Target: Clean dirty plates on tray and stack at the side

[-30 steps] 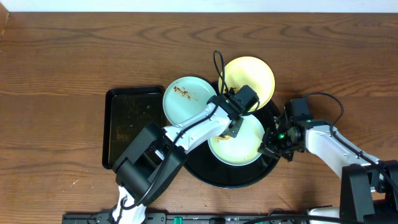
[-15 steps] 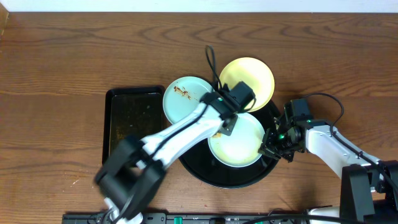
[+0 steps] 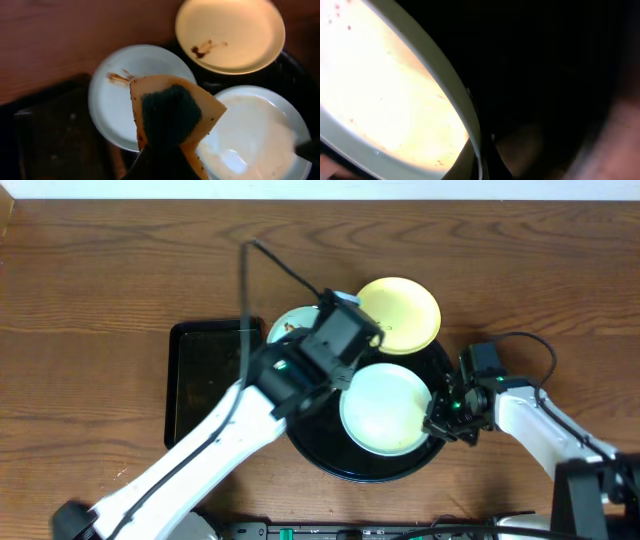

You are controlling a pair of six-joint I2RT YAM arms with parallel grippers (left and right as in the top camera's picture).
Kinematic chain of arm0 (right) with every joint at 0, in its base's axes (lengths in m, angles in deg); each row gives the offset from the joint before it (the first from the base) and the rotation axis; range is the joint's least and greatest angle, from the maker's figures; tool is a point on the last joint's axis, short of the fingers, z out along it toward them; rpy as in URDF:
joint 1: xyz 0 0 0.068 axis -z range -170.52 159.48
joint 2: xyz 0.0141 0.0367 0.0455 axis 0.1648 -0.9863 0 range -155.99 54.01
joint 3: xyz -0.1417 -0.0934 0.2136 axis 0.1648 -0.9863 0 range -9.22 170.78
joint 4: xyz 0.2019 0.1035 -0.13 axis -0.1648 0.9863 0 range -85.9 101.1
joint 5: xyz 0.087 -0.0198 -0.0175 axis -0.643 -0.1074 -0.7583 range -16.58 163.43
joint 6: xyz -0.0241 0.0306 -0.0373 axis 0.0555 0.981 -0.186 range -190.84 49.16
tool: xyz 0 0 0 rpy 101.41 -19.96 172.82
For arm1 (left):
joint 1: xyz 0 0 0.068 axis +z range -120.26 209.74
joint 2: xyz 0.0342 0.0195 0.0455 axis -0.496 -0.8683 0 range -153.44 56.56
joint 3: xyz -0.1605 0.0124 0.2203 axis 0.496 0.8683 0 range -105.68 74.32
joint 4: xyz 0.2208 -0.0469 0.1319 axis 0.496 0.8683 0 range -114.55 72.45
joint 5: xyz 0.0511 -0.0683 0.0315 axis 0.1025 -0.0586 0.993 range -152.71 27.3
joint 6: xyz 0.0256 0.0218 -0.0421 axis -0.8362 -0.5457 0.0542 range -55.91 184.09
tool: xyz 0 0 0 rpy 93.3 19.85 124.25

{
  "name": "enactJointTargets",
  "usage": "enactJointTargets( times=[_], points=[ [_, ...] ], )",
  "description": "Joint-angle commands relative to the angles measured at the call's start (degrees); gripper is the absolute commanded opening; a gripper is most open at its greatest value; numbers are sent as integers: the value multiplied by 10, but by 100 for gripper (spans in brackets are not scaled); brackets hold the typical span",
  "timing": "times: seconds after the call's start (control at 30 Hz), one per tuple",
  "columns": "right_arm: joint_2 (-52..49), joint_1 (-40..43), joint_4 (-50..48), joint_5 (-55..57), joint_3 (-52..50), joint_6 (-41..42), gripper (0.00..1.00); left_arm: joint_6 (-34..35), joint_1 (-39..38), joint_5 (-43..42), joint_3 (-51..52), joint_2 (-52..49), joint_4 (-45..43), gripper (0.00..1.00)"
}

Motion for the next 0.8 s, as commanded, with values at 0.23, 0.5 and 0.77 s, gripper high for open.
enactJointTargets(
  times=[0.23, 0.5, 0.77],
  points=[
    [196, -8, 117, 130, 82, -21, 1, 21, 114, 27, -15, 43, 71, 7],
    [225, -25, 187, 166, 101, -25, 2, 25, 122, 27, -15, 43, 77, 8],
    [225, -46, 208, 219, 105, -16, 2, 29, 122, 27, -15, 43, 77, 7]
  ],
)
